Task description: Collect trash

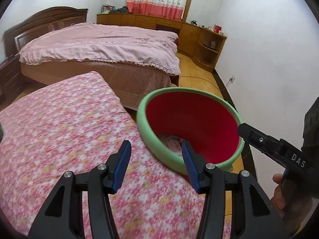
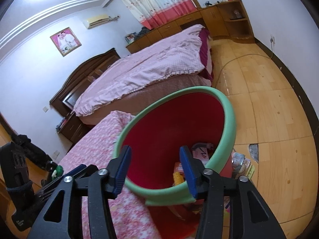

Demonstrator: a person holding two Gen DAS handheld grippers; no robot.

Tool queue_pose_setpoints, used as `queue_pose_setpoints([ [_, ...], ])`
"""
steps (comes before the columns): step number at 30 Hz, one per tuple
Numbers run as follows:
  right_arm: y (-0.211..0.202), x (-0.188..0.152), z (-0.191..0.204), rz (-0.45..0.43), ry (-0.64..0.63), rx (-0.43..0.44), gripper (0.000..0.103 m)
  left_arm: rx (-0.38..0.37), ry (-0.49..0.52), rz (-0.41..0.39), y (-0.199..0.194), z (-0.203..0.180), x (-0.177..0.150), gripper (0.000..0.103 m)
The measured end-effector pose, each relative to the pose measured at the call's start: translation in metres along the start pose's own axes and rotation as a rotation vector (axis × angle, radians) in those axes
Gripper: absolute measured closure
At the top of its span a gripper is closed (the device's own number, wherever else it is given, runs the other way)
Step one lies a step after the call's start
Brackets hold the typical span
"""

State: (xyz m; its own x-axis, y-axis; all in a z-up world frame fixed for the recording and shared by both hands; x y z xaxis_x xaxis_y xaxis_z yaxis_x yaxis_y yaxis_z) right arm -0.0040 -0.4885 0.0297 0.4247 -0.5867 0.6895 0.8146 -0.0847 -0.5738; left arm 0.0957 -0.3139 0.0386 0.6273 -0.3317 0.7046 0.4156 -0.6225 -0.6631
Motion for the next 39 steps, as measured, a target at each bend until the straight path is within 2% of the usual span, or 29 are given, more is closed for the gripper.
queue_pose_setpoints([
  [14, -0.054, -0.028, 0.069, -0.054, -0.107, 0.071, 0.040, 0.108, -0.077, -0.118, -0.100, 0.036, -0.020, 0.050],
  [16, -0.061, -0.032, 0.079, -0.065, -0.121, 0.082, 0.030, 0.127, -0.087, -0.134, -0.114, 0.041, -0.024, 0.050],
  [17, -0.065, -0.034, 0.084, -0.072, -0.131, 0.089, 0.029, 0.137, -0.092, -0.144, -0.122, 0.044, -0.027, 0.050],
  [25, -0.086, -0.054, 0.125, -0.104, -0.218, 0.123, 0.029, 0.224, -0.137, -0.215, -0.176, 0.066, -0.048, 0.045],
  [30, -0.093, -0.071, 0.144, -0.139, -0.264, 0.127, 0.028, 0.285, -0.148, -0.249, -0.200, 0.081, -0.063, 0.042],
  [33, -0.095, -0.084, 0.152, -0.165, -0.294, 0.128, 0.020, 0.325, -0.165, -0.257, -0.212, 0.093, -0.077, 0.042],
  [39, -0.084, -0.118, 0.170, -0.197, -0.403, 0.112, 0.019, 0.420, -0.198, -0.259, -0.222, 0.118, -0.109, 0.042],
])
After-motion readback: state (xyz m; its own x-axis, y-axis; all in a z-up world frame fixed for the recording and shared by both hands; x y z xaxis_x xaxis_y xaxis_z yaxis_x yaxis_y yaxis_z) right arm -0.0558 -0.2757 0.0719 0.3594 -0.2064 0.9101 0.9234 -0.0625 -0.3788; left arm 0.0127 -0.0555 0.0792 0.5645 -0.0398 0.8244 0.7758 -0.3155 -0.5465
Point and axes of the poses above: each gripper's, at about its wrist camera, not at the fingertips, and y roughly the way its jaws point, z to its left, x to its top, the point moved 3 cm from there along y, roughly the way its jaws point, and after that the axes turned 3 degrees about -x, right-handed, at the moved point
